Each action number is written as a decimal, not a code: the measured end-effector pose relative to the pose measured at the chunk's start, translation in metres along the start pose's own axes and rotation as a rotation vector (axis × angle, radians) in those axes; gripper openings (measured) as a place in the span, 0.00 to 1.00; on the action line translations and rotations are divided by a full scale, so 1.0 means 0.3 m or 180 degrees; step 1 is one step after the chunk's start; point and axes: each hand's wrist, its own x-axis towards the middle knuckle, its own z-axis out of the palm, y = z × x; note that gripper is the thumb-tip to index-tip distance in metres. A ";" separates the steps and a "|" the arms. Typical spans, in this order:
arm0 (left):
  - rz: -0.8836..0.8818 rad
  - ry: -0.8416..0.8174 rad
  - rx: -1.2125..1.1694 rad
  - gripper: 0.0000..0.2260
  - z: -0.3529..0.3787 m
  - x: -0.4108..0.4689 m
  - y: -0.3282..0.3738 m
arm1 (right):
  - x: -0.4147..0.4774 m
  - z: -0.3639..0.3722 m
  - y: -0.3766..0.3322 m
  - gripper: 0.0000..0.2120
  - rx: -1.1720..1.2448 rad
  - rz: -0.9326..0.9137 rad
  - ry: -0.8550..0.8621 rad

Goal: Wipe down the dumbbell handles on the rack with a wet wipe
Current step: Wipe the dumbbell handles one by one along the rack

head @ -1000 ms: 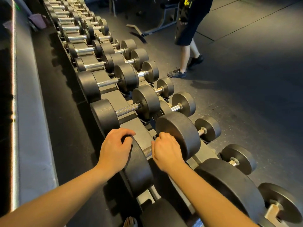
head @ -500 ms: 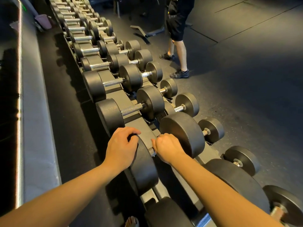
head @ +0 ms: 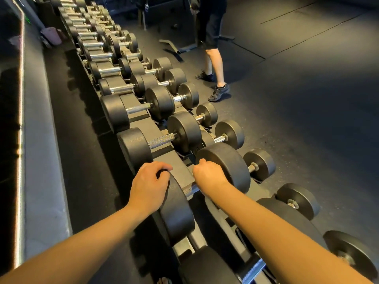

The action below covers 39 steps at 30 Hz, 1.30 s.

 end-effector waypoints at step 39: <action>-0.0037 -0.0038 -0.0087 0.12 0.001 0.002 -0.004 | -0.125 0.260 -0.042 0.13 0.6979 0.2599 -0.0375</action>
